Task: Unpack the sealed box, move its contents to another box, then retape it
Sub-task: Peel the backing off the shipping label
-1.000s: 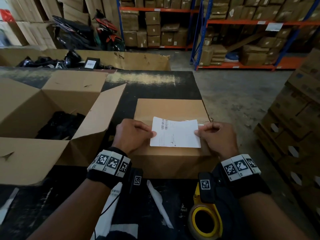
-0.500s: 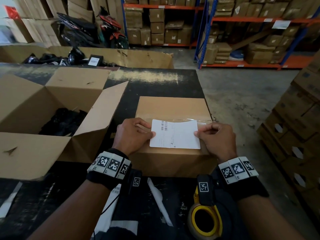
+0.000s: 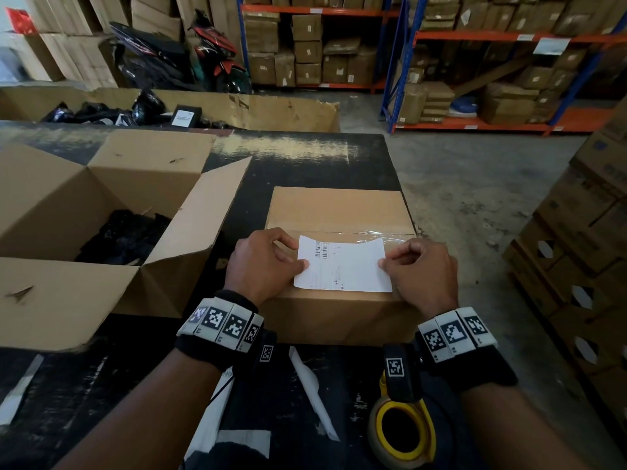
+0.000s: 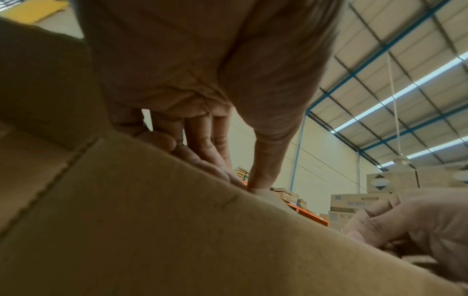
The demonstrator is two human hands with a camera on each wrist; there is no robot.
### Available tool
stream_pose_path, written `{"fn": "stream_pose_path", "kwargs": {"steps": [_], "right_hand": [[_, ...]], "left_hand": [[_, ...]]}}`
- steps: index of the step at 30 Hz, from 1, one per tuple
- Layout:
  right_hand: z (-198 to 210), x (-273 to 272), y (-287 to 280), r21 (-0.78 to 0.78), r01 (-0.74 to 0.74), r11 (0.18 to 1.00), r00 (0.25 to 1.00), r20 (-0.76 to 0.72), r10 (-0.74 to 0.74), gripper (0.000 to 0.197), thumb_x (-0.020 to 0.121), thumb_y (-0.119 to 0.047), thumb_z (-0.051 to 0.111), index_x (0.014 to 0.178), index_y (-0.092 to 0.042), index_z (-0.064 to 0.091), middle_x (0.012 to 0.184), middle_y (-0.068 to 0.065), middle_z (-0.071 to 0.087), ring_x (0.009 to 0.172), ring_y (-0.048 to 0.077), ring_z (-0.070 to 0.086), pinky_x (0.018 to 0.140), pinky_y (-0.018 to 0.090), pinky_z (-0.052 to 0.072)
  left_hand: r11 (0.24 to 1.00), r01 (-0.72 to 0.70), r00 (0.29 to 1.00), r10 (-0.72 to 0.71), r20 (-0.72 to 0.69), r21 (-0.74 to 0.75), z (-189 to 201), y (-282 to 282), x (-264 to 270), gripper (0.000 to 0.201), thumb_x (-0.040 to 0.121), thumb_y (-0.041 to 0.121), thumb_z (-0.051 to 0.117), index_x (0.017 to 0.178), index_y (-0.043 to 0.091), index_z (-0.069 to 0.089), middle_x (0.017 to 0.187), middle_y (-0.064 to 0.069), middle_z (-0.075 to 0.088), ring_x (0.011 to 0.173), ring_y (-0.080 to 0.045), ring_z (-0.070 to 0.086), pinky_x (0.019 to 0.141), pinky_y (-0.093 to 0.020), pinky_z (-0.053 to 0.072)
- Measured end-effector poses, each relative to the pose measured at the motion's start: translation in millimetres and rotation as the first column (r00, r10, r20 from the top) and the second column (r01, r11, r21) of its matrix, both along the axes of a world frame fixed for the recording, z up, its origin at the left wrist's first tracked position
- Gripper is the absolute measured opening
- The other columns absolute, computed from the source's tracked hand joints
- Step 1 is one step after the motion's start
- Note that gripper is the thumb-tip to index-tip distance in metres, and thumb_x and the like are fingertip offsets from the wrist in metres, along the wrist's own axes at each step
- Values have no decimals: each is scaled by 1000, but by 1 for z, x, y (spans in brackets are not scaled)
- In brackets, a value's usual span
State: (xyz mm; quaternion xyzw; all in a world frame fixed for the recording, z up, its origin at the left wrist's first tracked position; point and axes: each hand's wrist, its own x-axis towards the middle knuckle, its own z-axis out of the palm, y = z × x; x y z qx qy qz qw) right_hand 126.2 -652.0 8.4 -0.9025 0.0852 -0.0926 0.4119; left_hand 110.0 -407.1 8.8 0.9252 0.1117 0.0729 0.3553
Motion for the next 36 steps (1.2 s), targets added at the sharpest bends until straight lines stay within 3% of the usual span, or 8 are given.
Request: {"fn": "stream_pose_path", "kwargs": {"steps": [5, 8, 12, 14, 16, 20, 28, 36], "right_hand": [[-3, -4, 5, -128, -15, 992, 998, 56, 23, 13, 78, -25, 81, 82, -23, 68, 79, -11, 67, 76, 7, 64, 66, 19, 42], [-1, -4, 5, -285, -21, 958, 999, 34, 32, 25, 79, -34, 80, 96, -27, 64, 102, -5, 62, 86, 11, 59, 73, 24, 43], [-4, -14, 9, -539, -204, 817, 951, 87, 295, 40, 92, -41, 58, 128, -23, 58, 132, 1, 56, 120, 21, 55, 100, 40, 46], [-11, -26, 18, -608, -360, 708, 890, 4, 456, 55, 99, -45, 36, 149, -21, 42, 155, 1, 41, 144, 20, 35, 115, 47, 31], [-21, -35, 26, -647, -478, 595, 840, -137, 525, 66, 100, -49, 14, 160, -20, 20, 167, -1, 16, 154, 18, 9, 122, 50, 16], [-30, -37, 27, -658, -535, 530, 812, -227, 537, 73, 97, -54, 1, 161, -20, -3, 168, -4, -8, 154, 16, -11, 124, 52, 4], [-31, -34, -23, -683, -469, 560, 865, -229, 446, 72, 96, -64, -1, 159, -31, -10, 166, -11, -13, 154, 13, -13, 125, 49, 5], [-34, -32, -29, -625, -424, 655, 900, -214, 379, 83, 90, -75, 1, 160, -30, -5, 168, -2, -11, 154, 19, -13, 125, 48, 12]], "left_hand": [[986, 30, 999, -33, 16, 162, 2, -4, -1, 37, 73, 49, 85, 100, 35, 64, 77, 13, 72, 80, -8, 69, 78, -36, 60], [960, 42, 998, -54, 35, 276, 2, -3, -2, 44, 75, 51, 82, 110, 34, 61, 94, 8, 67, 87, -12, 65, 80, -36, 59], [864, 274, 930, -350, 111, 423, -5, -10, -14, 50, 91, 45, 65, 137, 31, 52, 138, 5, 53, 129, -16, 49, 108, -40, 39], [779, 432, 863, -504, 44, 455, -12, -18, -22, 60, 98, 48, 44, 154, 27, 37, 161, 3, 34, 150, -17, 29, 119, -42, 26], [688, 531, 820, -565, -93, 495, -21, -24, -27, 69, 100, 52, 19, 162, 23, 18, 170, 3, 13, 157, -15, 5, 126, -45, 15], [620, 570, 807, -546, -226, 539, -31, -25, -29, 78, 94, 58, -5, 163, 22, -3, 170, 6, -9, 156, -12, -14, 127, -51, 3], [650, 538, 837, -490, -244, 537, -29, 29, -34, 85, 86, 72, -21, 160, 31, -13, 166, 15, -20, 152, -7, -25, 127, -49, -4], [767, 474, 877, -457, -151, 432, -40, 37, -31, 82, 91, 77, 1, 162, 36, -4, 168, 17, -14, 152, -2, -20, 125, -41, -1]]}}
